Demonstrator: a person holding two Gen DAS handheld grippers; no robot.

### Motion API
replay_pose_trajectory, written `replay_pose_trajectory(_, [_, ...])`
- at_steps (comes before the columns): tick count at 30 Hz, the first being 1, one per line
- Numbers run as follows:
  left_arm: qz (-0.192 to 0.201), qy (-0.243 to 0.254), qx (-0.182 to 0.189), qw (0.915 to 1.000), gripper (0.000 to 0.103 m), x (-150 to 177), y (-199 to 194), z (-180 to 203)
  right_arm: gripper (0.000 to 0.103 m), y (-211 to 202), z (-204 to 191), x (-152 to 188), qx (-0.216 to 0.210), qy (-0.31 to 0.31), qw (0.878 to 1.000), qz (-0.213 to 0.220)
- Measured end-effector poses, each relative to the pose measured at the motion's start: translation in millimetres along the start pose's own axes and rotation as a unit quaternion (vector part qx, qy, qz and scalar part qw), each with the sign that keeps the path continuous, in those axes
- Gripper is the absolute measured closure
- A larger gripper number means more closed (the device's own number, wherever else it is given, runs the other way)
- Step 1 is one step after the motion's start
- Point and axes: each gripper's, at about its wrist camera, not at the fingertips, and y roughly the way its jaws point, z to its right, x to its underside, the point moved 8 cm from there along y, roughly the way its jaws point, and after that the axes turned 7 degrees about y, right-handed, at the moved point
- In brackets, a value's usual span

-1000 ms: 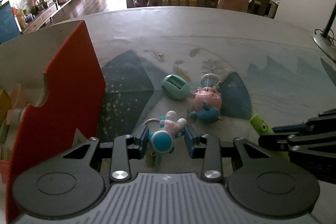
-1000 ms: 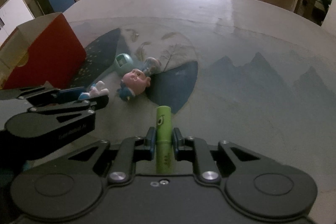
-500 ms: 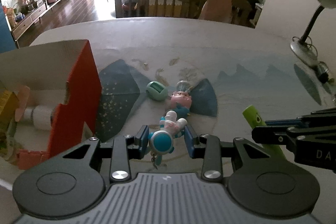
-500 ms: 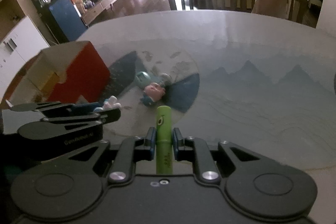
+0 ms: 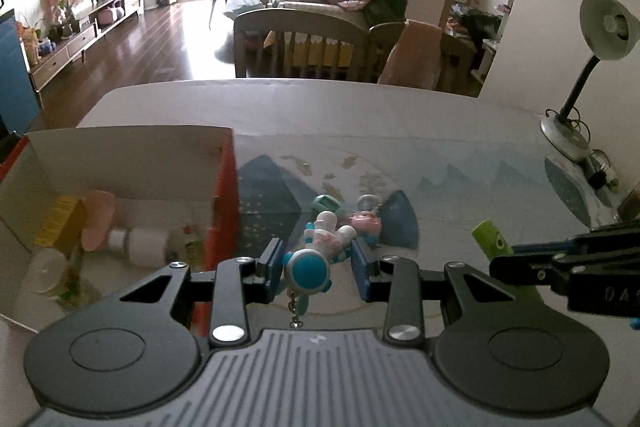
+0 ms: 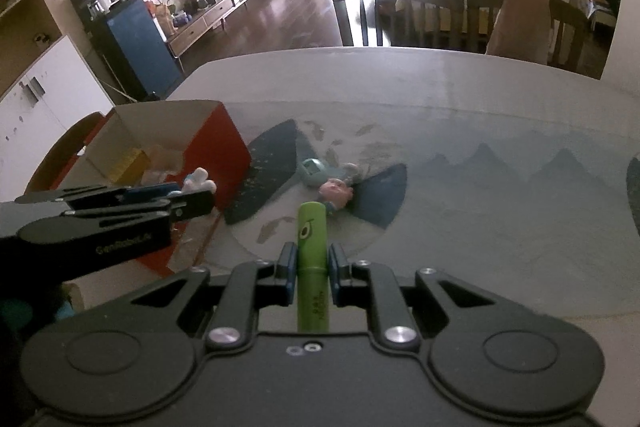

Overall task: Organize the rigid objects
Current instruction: 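Carry the toy figure and glue stick into the white box while both tools open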

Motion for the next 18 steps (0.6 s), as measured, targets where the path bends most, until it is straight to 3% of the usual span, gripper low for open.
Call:
replay_pose_trajectory(7, [0.008,-0.007,-0.002,0.9999,0.068,1.9,-20.2,-34.3,0.088,-2.4,-38.6,-5.9,-0.024,0.009,1.0,0.003])
replay_pose_trajectory(18, [0.021,-0.013,-0.012,0.9996,0.068,-1.7,-43.9,-101.0,0.088,14.9,-105.1,-14.4,-0.027,-0.006,0.999,0.018])
